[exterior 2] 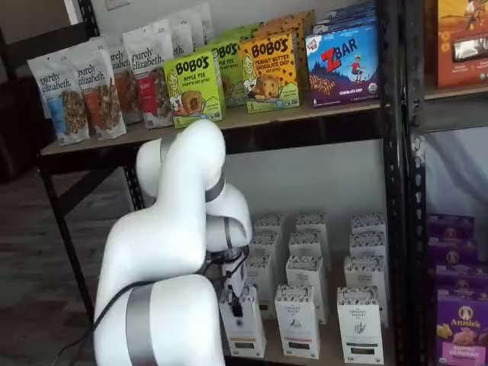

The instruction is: Pick up the white box with a yellow strip in the middle, on the bottom shelf, the fourth box from the left

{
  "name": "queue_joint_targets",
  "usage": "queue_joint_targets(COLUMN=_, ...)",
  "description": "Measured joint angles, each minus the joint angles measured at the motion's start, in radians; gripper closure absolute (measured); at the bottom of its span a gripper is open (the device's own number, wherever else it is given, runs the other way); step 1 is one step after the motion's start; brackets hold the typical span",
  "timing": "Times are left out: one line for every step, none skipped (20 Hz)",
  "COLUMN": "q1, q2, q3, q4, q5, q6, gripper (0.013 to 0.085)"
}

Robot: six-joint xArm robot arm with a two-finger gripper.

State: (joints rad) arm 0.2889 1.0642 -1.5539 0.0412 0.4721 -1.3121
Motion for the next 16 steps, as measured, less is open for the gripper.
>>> queue_joint_targets(q1=0.001, q2=-0.009, q3=0.014, q4=-0.004, q5=-0.003, q6=0.004, gripper=0.049)
queue_joint_targets(q1=0.002, q2=-0.018, q3=0.029, q4=-0.007, q5=-0.007, q6=0.008, gripper=0.049)
queue_joint_targets(q1=0.005, q2=-0.03, q3=0.046, q4=-0.01, q5=-0.01, q6=0.013, gripper=0.049)
queue_joint_targets(q1=0.008, q2=-0.046, q3=0.072, q4=-0.014, q5=-0.015, q6=0.02, gripper=0.049)
queue_joint_targets(q1=0.012, q2=-0.061, q3=0.095, q4=-0.018, q5=-0.022, q6=0.027, gripper=0.049)
queue_joint_targets(q1=0.015, q2=-0.073, q3=0.115, q4=-0.023, q5=-0.027, q6=0.034, gripper=0.049)
queue_joint_targets(q1=0.02, q2=-0.091, q3=0.143, q4=-0.03, q5=-0.034, q6=0.045, gripper=0.049)
queue_joint_targets(q1=0.024, q2=-0.105, q3=0.166, q4=-0.034, q5=-0.039, q6=0.053, gripper=0.049)
queue_joint_targets(q1=0.029, q2=-0.121, q3=0.187, q4=-0.038, q5=-0.041, q6=0.061, gripper=0.049)
queue_joint_targets(q1=0.033, q2=-0.134, q3=0.206, q4=-0.04, q5=-0.044, q6=0.067, gripper=0.049)
queue_joint_targets(q1=0.038, q2=-0.148, q3=0.225, q4=-0.039, q5=-0.046, q6=0.071, gripper=0.049)
queue_joint_targets(q1=0.042, q2=-0.163, q3=0.245, q4=-0.038, q5=-0.048, q6=0.075, gripper=0.049)
queue_joint_targets(q1=0.047, q2=-0.178, q3=0.263, q4=-0.038, q5=-0.049, q6=0.08, gripper=0.049)
queue_joint_targets(q1=0.052, q2=-0.194, q3=0.282, q4=-0.039, q5=-0.049, q6=0.086, gripper=0.049)
queue_joint_targets(q1=0.057, q2=-0.21, q3=0.3, q4=-0.04, q5=-0.049, q6=0.091, gripper=0.049)
queue_joint_targets(q1=0.063, q2=-0.229, q3=0.323, q4=-0.042, q5=-0.051, q6=0.099, gripper=0.049)
